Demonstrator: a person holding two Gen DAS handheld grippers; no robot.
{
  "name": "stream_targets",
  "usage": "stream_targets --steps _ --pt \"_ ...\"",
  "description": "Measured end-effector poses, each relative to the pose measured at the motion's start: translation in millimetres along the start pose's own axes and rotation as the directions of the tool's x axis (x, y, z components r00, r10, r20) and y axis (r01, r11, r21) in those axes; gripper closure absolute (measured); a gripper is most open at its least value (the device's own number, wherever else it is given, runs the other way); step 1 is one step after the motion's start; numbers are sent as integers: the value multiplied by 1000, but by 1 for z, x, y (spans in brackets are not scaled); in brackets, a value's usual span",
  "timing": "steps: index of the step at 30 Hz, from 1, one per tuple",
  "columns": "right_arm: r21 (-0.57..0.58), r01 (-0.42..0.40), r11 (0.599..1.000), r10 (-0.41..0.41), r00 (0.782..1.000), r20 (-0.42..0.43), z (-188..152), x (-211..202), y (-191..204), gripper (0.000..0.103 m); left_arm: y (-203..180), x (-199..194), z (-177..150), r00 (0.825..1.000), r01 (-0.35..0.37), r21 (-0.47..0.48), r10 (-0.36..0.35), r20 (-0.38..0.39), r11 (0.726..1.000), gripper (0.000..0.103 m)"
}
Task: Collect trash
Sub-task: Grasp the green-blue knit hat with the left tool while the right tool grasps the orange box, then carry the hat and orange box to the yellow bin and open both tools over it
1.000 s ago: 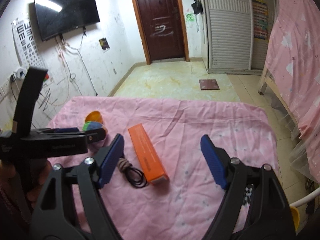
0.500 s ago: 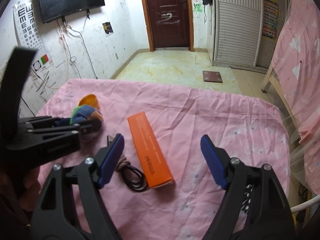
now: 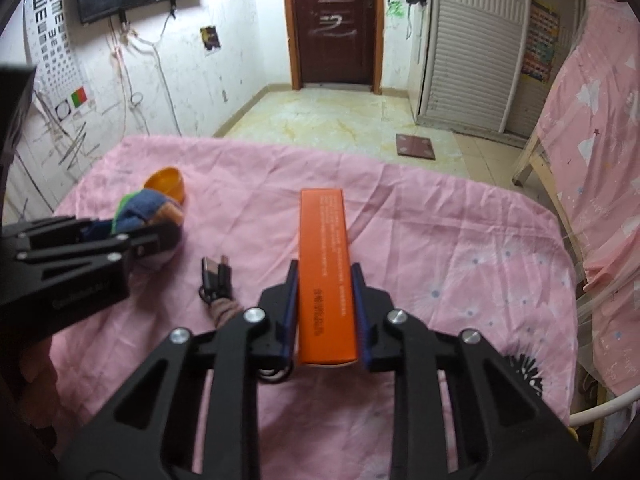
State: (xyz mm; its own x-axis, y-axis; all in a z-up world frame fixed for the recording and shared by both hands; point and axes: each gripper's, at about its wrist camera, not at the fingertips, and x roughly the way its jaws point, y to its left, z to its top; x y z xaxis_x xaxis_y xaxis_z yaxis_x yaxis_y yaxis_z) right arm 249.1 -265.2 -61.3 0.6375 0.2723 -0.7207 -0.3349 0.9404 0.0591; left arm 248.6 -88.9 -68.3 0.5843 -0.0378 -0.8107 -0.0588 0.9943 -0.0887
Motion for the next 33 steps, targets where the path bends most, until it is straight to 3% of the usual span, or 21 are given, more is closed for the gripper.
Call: stream_targets --steps 9,14,24,33 --pt "76 -13 997 4 993 117 -9 -47 -12 80 -5 -37 -10 998 26 9 -26 52 1000 77" --pt "161 -8 987 -25 978 205 -30 -85 -33 80 -14 -61 -14 995 52 25 -54 84 998 77" --pt "408 -13 913 -124 943 307 -103 -157 -109 80 -61 -103 -25 984 109 98 -121 133 989 77" --pt "509 46 860 -242 914 326 -138 -198 -158 80 -112 -117 -36 977 146 179 -171 131 973 77"
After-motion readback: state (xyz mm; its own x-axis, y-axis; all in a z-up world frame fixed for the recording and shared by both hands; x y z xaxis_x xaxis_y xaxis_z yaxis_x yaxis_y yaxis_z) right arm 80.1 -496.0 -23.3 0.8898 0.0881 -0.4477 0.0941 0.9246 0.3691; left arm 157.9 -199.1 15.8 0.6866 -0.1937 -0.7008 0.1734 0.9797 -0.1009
